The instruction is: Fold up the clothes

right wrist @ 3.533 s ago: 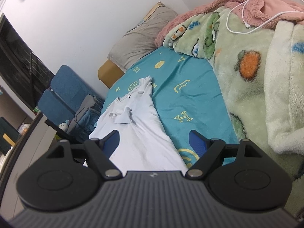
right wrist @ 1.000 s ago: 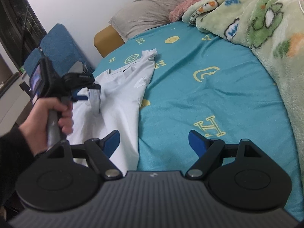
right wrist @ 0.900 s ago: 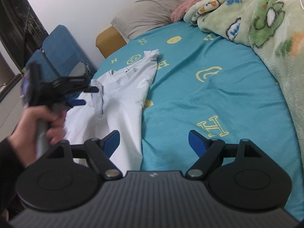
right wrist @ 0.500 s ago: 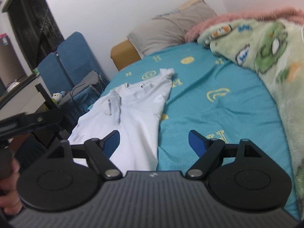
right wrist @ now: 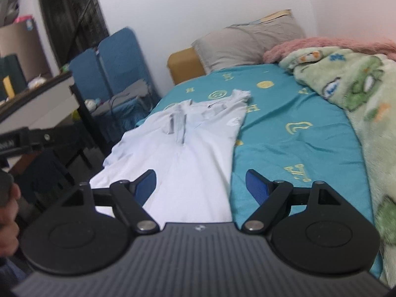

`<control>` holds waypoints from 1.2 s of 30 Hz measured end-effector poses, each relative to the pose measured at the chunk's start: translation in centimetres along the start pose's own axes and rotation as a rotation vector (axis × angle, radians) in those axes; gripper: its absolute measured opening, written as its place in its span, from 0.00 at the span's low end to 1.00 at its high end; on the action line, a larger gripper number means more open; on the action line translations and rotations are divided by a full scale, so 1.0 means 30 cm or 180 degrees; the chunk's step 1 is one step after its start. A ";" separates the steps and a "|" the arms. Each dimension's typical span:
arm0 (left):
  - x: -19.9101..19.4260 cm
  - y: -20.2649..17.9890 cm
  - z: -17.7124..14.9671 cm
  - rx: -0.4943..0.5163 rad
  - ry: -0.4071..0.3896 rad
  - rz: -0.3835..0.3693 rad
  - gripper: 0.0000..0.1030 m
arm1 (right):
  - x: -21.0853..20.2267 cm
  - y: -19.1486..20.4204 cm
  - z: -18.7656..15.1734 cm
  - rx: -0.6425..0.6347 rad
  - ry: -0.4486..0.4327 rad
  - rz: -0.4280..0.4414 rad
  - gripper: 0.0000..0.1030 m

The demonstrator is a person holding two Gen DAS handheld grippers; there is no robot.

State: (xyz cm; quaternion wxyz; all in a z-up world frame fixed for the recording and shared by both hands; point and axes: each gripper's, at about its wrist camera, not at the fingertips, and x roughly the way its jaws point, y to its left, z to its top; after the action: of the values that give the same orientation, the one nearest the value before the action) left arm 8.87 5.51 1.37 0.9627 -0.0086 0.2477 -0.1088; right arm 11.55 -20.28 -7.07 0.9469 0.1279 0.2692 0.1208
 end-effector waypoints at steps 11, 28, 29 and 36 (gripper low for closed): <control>0.048 0.257 0.003 -0.0621 0.0094 0.0276 1.00 | 0.560 0.318 0.216 -0.1042 0.0556 0.0352 0.78; 0.269 0.480 -0.095 -0.1040 0.0526 0.0483 1.00 | 1.318 0.911 0.120 -0.2500 0.1048 0.1237 0.71; 0.274 0.485 -0.098 -0.1070 0.0518 0.0487 1.00 | 1.331 0.937 0.098 -0.2607 0.1086 0.1286 0.71; 0.296 0.494 -0.114 -0.1194 0.0446 0.0377 1.00 | 1.378 1.007 0.006 -0.3020 0.1125 0.1097 0.19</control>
State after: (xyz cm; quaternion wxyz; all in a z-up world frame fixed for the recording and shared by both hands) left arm 17.85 18.20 -6.89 0.9293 -0.1656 0.3300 -0.0042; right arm 40.96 20.33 -17.44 0.8074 -0.2941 0.3155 0.4026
